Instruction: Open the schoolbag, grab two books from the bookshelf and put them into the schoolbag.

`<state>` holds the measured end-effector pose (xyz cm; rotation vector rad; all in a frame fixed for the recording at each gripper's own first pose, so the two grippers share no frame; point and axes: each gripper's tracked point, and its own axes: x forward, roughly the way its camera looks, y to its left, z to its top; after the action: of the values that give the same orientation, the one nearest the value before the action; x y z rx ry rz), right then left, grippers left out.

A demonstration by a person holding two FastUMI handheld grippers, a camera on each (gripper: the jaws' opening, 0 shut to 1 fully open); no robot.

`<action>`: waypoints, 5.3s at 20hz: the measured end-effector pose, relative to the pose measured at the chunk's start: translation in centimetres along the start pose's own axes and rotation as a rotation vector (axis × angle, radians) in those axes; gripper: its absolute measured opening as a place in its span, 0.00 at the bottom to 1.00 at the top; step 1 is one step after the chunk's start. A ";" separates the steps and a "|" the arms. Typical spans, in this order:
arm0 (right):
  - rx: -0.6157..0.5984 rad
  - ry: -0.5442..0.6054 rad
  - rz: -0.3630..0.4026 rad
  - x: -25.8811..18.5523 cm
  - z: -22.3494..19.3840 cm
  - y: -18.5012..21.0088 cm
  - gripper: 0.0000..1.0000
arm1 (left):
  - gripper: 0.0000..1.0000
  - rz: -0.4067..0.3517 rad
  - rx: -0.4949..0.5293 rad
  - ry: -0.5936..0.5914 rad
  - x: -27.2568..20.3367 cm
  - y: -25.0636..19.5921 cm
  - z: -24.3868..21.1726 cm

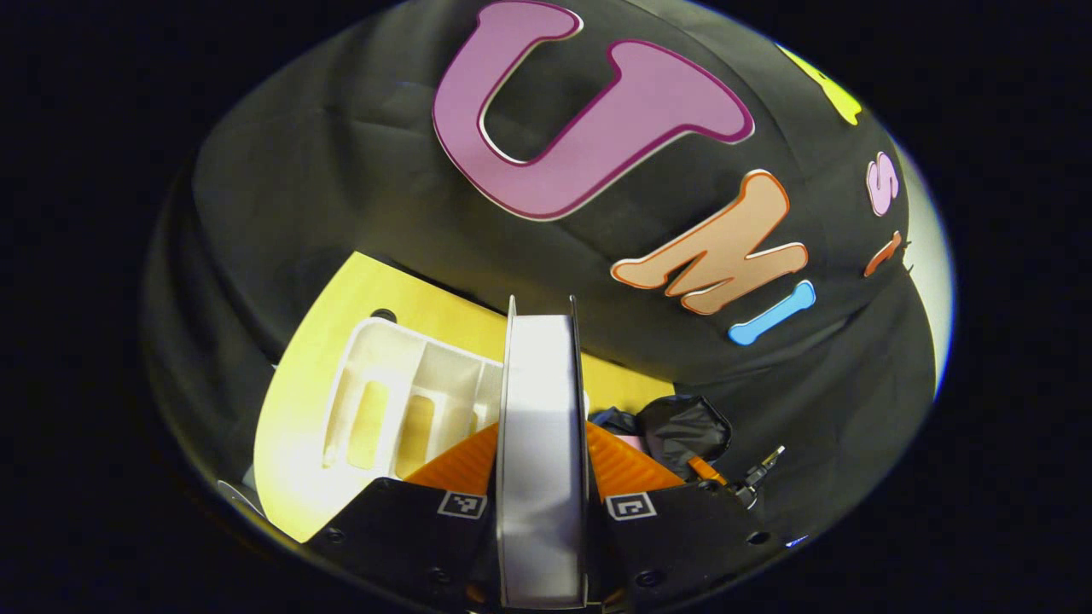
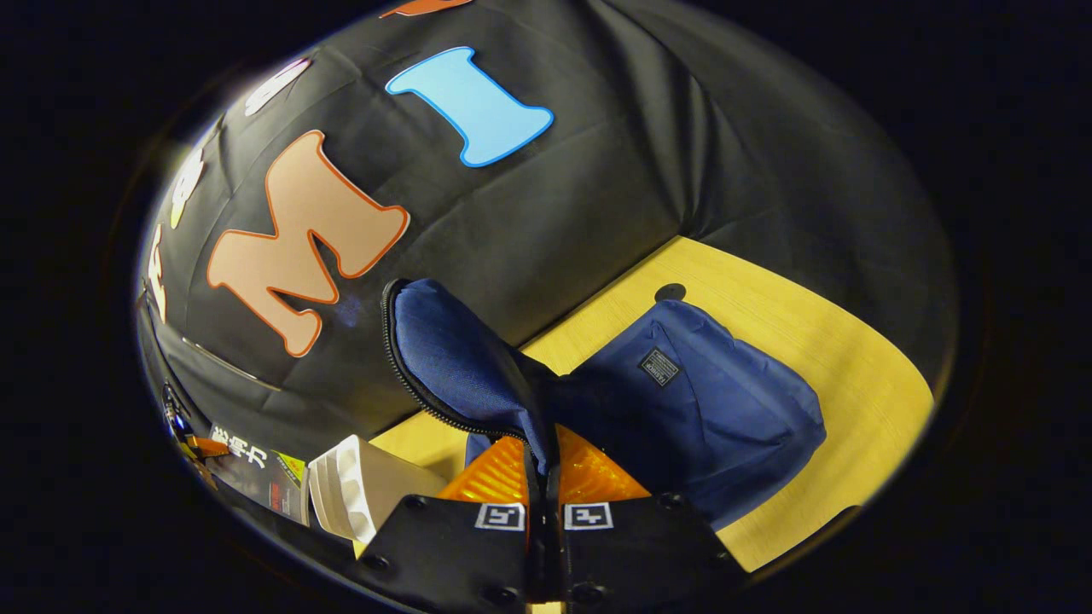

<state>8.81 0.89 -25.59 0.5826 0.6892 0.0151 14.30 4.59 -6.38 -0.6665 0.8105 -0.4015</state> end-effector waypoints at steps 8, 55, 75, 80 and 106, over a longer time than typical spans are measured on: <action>0.009 0.000 0.007 -0.2 0.2 -0.2 0.03 | 0.36 -0.136 -0.088 0.055 6.1 -4.7 -4.9; -0.192 0.051 0.076 0.4 1.4 3.9 0.04 | 0.38 -0.259 -0.406 0.199 35.0 -18.3 -24.4; -0.174 0.075 0.102 1.4 0.2 4.2 0.03 | 0.67 -0.088 -0.135 0.289 35.6 -16.3 -29.4; -0.183 0.080 0.104 1.5 -0.2 4.2 0.03 | 0.81 -0.030 0.075 0.280 34.3 -15.5 -28.9; -0.253 0.043 0.091 -0.7 -3.6 6.1 0.50 | 0.89 0.120 0.556 -0.553 11.0 -21.6 -10.5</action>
<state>7.13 7.69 -24.32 0.3713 0.6898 0.1977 11.45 -21.41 -2.78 -0.1836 0.1881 -0.2922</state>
